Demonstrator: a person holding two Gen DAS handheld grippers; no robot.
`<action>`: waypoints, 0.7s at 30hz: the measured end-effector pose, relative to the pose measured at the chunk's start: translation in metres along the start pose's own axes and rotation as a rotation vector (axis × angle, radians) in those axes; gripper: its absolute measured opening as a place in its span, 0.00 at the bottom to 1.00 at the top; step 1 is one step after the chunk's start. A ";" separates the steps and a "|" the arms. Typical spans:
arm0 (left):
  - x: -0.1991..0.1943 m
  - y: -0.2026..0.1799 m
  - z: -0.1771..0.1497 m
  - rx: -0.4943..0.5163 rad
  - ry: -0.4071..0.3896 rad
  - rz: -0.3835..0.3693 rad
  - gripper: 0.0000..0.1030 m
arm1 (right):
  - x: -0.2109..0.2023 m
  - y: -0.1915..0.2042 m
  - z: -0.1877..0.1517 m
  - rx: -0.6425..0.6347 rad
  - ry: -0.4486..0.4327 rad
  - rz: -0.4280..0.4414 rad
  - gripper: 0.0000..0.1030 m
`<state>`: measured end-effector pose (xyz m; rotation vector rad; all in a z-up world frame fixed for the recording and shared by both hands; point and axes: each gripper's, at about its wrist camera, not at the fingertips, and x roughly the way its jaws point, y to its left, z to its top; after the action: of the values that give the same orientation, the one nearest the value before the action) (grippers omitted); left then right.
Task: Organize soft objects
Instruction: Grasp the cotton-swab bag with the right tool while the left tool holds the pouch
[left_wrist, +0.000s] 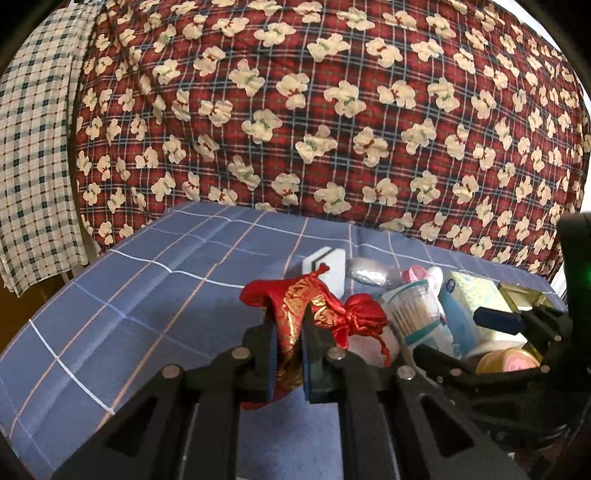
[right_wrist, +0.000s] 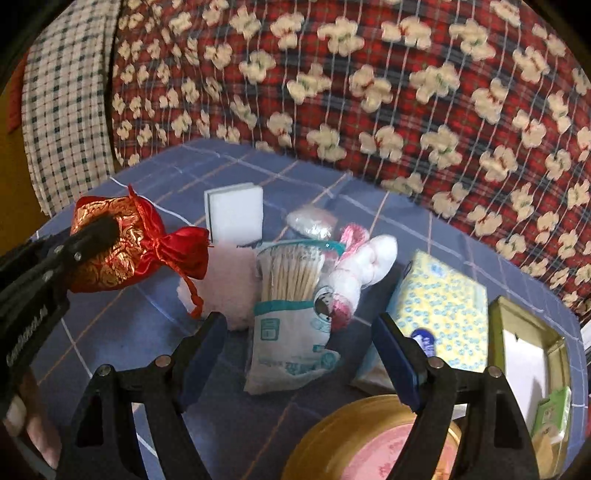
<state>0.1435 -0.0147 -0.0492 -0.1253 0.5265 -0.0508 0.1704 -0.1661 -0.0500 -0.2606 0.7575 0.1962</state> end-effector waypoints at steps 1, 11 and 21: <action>0.002 -0.001 -0.001 0.002 0.005 0.001 0.08 | 0.003 0.001 0.001 0.000 0.013 0.000 0.80; -0.001 0.002 -0.001 -0.015 -0.013 -0.014 0.08 | 0.030 0.012 0.005 -0.016 0.162 -0.004 0.56; -0.009 0.000 -0.001 -0.008 -0.055 -0.013 0.08 | 0.018 0.022 -0.005 -0.034 0.070 -0.029 0.37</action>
<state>0.1350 -0.0142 -0.0457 -0.1374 0.4710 -0.0583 0.1737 -0.1452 -0.0696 -0.3120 0.8203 0.1738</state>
